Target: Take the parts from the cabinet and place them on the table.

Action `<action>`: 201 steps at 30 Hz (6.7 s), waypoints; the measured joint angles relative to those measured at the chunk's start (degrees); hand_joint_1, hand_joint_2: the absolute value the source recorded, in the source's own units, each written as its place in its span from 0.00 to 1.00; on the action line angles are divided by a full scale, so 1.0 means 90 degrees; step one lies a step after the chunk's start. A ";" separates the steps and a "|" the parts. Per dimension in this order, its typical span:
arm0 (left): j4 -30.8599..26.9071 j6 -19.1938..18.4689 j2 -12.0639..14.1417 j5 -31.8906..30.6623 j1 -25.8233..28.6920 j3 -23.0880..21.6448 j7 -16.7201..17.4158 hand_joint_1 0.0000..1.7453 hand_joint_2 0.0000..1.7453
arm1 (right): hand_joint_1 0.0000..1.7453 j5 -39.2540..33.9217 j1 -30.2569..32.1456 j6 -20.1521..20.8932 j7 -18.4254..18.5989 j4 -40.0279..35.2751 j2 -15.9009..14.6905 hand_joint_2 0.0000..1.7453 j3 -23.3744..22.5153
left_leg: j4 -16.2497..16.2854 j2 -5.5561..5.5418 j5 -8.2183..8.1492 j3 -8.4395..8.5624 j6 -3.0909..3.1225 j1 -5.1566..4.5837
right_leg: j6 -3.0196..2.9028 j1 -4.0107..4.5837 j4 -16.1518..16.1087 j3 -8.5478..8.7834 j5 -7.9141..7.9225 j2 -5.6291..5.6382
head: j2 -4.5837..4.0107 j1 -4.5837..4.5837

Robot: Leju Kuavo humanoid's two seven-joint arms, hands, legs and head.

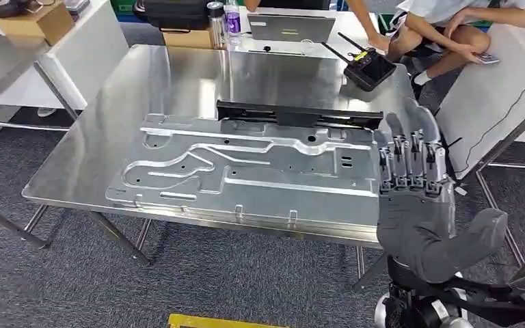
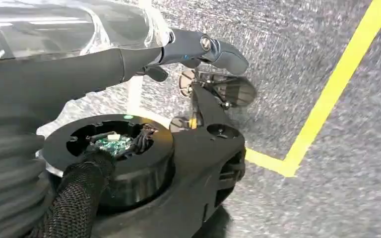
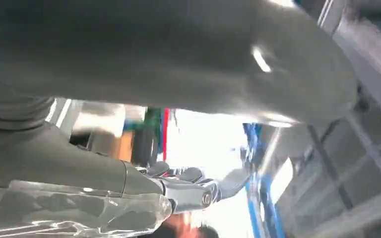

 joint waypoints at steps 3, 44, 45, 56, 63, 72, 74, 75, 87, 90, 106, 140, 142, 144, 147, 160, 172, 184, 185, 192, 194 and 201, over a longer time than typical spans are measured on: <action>0.0002 0.0010 0.0002 0.0053 -0.0006 0.0027 -0.0053 0.00 0.00 | 0.00 -0.0092 -0.0171 0.0152 -0.0058 0.0276 0.0112 0.00 0.0179 | 0.0037 -0.0200 0.0091 -0.0082 -0.0132 0.0050 | -0.0036 0.0050 0.0052 -0.0088 0.0040 -0.0194 | 0.0000 0.0017; 0.0029 0.1479 0.0248 -0.1098 -0.0209 -0.0707 0.1280 0.00 0.00 | 0.00 0.0093 0.0087 0.0172 -0.0357 0.1141 0.0624 0.00 0.0755 | 0.0896 0.0601 -0.0123 -0.0532 -0.0403 0.0200 | -0.0108 -0.0043 0.0155 -0.0230 0.0052 -0.1092 | 0.0000 0.0005; 0.0029 0.1479 0.0245 -0.1105 -0.0208 -0.0717 0.1261 0.00 0.00 | 0.00 0.0119 0.0064 0.0172 -0.0347 0.1139 0.0626 0.00 0.0762 | 0.0373 0.0946 0.0033 -0.0225 -0.0365 0.0176 | -0.0074 -0.0029 0.0155 -0.0194 0.0031 -0.1144 | 0.0000 0.0005; 0.0032 0.1596 0.0148 -0.1188 -0.0216 -0.0869 0.1265 0.00 0.00 | 0.00 0.0144 0.0028 0.0148 -0.0308 0.1100 0.0612 0.00 0.0823 | 0.0183 0.0197 0.0041 -0.0209 0.0023 0.0068 | 0.0118 -0.0001 0.2278 -0.1209 -0.0950 -0.0568 | 0.0000 0.0095; 0.0029 0.1690 0.0129 -0.1185 -0.0245 -0.0925 0.1411 0.00 0.00 | 0.00 0.0119 0.0124 0.0126 -0.0328 0.0959 0.0546 0.00 0.0782 | 0.0270 -0.0418 0.0013 -0.0288 -0.0127 0.0111 | 0.0033 -0.0032 0.0284 -0.0496 0.0119 0.0044 | 0.0000 0.0092; 0.0032 0.1831 0.0151 -0.1542 -0.0279 -0.1136 0.1732 0.00 0.00 | 0.00 0.0071 0.0138 0.0177 -0.0342 0.0901 0.0542 0.00 0.0777 | 0.2339 0.0395 -0.0808 -0.1366 -0.0393 0.0174 | -0.0166 -0.0024 0.0208 -0.0368 0.0077 -0.0839 | 0.0000 0.0036; 0.0032 0.1843 0.0151 -0.1542 -0.0282 -0.1183 0.1778 0.00 0.00 | 0.00 0.0061 0.0137 0.0177 -0.0362 0.0901 0.0544 0.00 0.0777 | 0.1403 0.0519 -0.0339 -0.0851 -0.0417 0.0201 | -0.0126 -0.0032 0.0208 -0.0303 0.0026 -0.1011 | 0.0000 0.0036; 0.0032 0.1843 0.0151 -0.1545 -0.0276 -0.1195 0.1778 0.00 0.00 | 0.00 0.0059 0.0137 0.0177 -0.0369 0.0901 0.0544 0.00 0.0777 | 0.0781 0.0719 -0.0102 -0.0497 -0.0408 0.0200 | -0.0086 -0.0036 0.0208 -0.0252 -0.0009 -0.1083 | 0.0000 0.0036; 0.0032 0.1972 0.0148 -0.1533 -0.0271 -0.1345 0.1887 0.00 0.00 | 0.00 0.0042 0.0237 0.0187 -0.0405 0.0886 0.0532 0.00 0.0750 | 0.0296 0.0150 -0.0063 -0.0253 0.0007 0.0087 | 0.0088 0.0016 0.2329 -0.1292 -0.0956 -0.0562 | 0.0000 0.0109; 0.0032 0.2033 0.0151 -0.1518 -0.0268 -0.1348 0.1926 0.00 0.00 | 0.00 0.0042 0.0233 0.0191 -0.0405 0.0886 0.0532 0.00 0.0748 | 0.0303 -0.0162 -0.0093 -0.0170 -0.0010 0.0087 | 0.0009 0.0013 0.0973 -0.0793 -0.0020 -0.0362 | 0.0000 0.0109; 0.0032 0.2149 0.0148 -0.1401 -0.0289 -0.1377 0.2050 0.00 0.00 | 0.00 -0.0019 0.0180 0.0245 -0.0388 0.0886 0.0566 0.00 0.0748 | 0.0501 0.0811 0.0024 -0.0352 -0.0346 0.0161 | -0.0141 0.0038 0.0230 -0.0256 -0.0046 -0.1109 | 0.0000 0.0056; 0.0029 0.2261 0.0058 -0.1200 -0.0275 -0.1375 0.2057 0.00 0.00 | 0.00 -0.0218 -0.0005 0.0014 -0.0114 0.0796 0.0529 0.00 0.0685 | 0.0344 0.0901 -0.0151 -0.0284 -0.0078 -0.0073 | -0.0100 0.0087 0.0342 -0.0372 -0.0088 -0.1318 | 0.0000 0.0041; 0.0029 0.2273 0.0051 -0.1229 -0.0253 -0.1375 0.2123 0.00 0.00 | 0.00 -0.0262 0.0005 -0.0032 -0.0107 0.0760 0.0517 0.00 0.0633 | 0.0252 0.0716 -0.0095 -0.0201 -0.0008 -0.0004 | -0.0031 0.0106 0.0334 -0.0328 -0.0149 -0.1434 | 0.0000 0.0041; 0.0032 0.2297 0.0039 -0.1282 -0.0257 -0.1375 0.2120 0.00 0.00 | 0.00 -0.0276 0.0038 -0.0098 -0.0151 0.0713 0.0490 0.00 0.0580 | 0.0214 0.0599 -0.0080 -0.0154 0.0030 0.0039 | 0.0001 0.0053 0.0845 -0.0480 -0.0453 -0.0749 | 0.0000 0.0044; 0.0029 0.2312 0.0024 -0.1299 -0.0276 -0.1375 0.2082 0.00 0.00 | 0.00 -0.0293 0.0170 -0.0202 -0.0226 0.0687 0.0444 0.00 0.0488 | 0.0220 0.0311 -0.0082 -0.0146 0.0050 0.0067 | 0.0045 0.0044 0.2303 -0.1266 -0.0995 -0.0571 | 0.0000 0.0049; 0.0032 0.2489 0.0046 -0.1292 -0.0275 -0.1375 0.2035 0.00 0.00 | 0.00 -0.0422 0.0523 -0.0632 -0.0612 0.0165 0.0367 0.00 -0.0139 | 0.1304 0.0295 -0.0677 -0.0694 -0.0315 0.0153 | -0.0178 -0.0057 0.0439 -0.0575 0.0058 -0.0472 | 0.0000 0.0010; 0.0032 0.2487 0.0061 -0.1270 -0.0230 -0.1382 0.1984 0.00 0.00 | 0.00 -0.0497 0.0641 -0.0659 -0.0729 -0.0151 0.0350 0.00 -0.0510 | 0.0268 0.0820 -0.0202 -0.0166 0.0090 -0.0158 | -0.0131 0.0121 0.0377 -0.0369 -0.0097 -0.1448 | 0.0000 0.0005; 0.0032 0.2513 0.0044 -0.1280 -0.0290 -0.1387 0.2001 0.00 0.00 | 0.00 -0.0580 0.0743 -0.0618 -0.0820 -0.0221 0.0335 0.00 -0.0581 | 0.0382 -0.0288 -0.0222 -0.0120 -0.0153 0.0091 | 0.0134 -0.0136 0.0478 -0.0562 0.0022 0.0002 | 0.0000 0.0066; 0.0032 0.2528 0.0041 -0.1280 -0.0292 -0.1387 0.2006 0.00 0.00 | 0.00 -0.0590 0.0755 -0.0610 -0.0830 -0.0226 0.0335 0.00 -0.0583 | 0.0336 -0.0343 -0.0195 -0.0144 -0.0183 0.0082 | 0.0053 -0.0114 0.0507 -0.0581 0.0013 -0.0099 | 0.0000 0.0063; 0.0032 0.2472 0.0058 -0.1244 -0.0304 -0.1387 0.2076 0.00 0.00 | 0.00 -0.0658 0.0746 -0.0535 -0.0869 -0.0258 0.0335 0.00 -0.0583 | 0.2079 0.0391 -0.0975 -0.1043 -0.0325 0.0115 | -0.0206 -0.0036 0.0489 -0.0546 -0.0014 -0.0679 | 0.0000 0.0007; 0.0032 0.2465 0.0058 -0.1200 -0.0307 -0.1387 0.2079 0.00 0.00 | 0.00 -0.0663 0.0744 -0.0518 -0.0869 -0.0258 0.0335 0.00 -0.0583 | 0.2405 0.0394 -0.0958 -0.1242 -0.0289 0.0105 | -0.0228 0.0008 0.0489 -0.0529 -0.0040 -0.0875 | 0.0000 0.0005; 0.0032 0.2368 0.0056 -0.1188 -0.0293 -0.1392 0.2123 0.00 0.00 | 0.00 -0.0748 0.0697 -0.0428 -0.0879 -0.0260 0.0335 0.00 -0.0586 | 0.0395 0.0854 -0.0189 -0.0292 0.0099 -0.0180 | -0.0163 0.0077 0.0445 -0.0390 -0.0156 -0.1424 | 0.0000 0.0010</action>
